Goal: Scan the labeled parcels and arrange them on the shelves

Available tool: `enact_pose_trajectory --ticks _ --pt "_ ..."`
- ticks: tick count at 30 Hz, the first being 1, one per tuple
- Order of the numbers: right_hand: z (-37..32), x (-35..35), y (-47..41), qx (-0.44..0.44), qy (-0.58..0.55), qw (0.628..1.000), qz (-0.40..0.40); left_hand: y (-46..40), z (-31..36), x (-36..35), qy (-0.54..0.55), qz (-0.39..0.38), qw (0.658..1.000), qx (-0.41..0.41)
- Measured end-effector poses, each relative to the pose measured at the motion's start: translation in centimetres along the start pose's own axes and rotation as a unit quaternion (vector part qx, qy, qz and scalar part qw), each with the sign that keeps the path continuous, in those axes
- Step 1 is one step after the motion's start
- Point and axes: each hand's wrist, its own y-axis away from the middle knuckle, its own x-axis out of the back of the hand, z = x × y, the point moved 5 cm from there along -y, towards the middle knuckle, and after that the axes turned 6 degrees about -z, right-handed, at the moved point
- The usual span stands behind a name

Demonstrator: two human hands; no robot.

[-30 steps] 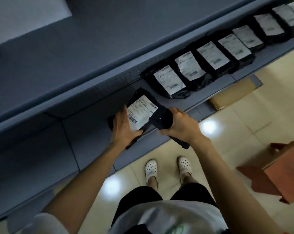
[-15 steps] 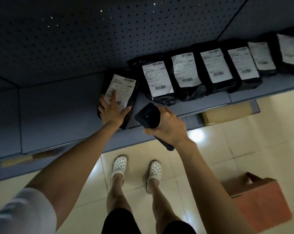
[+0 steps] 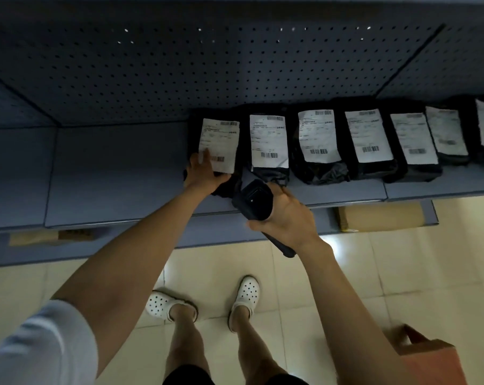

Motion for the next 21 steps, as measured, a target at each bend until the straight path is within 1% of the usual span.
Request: enact_pose_trajectory --ticks 3,6,8,13,17,21 --pt "-3.5 -0.3 0.2 0.022 0.024 0.999 -0.011 2.8 -2.9 1.9 -0.032 0.012 0.999 -0.018" --pt "-8.8 -1.5 0.6 0.066 0.045 0.997 -0.025 7.8 -7.5 4.6 -0.062 0.080 0.995 -0.018" --pt "-13.2 -2.8 1.2 0.104 0.069 0.991 -0.043 11.8 -11.9 6.3 -0.071 0.120 0.990 -0.008" --pt "-26.4 -8.4 4.5 0.213 0.134 0.963 -0.093 23.1 -25.9 9.6 -0.053 0.185 0.977 0.090" --pt "-37.2 -14.8 8.3 0.308 0.178 0.925 -0.132 32.4 -37.0 11.3 -0.052 0.236 0.955 0.172" --pt "-46.1 -21.2 12.6 0.378 0.219 0.885 -0.162 40.6 -46.4 13.0 -0.037 0.283 0.930 0.232"
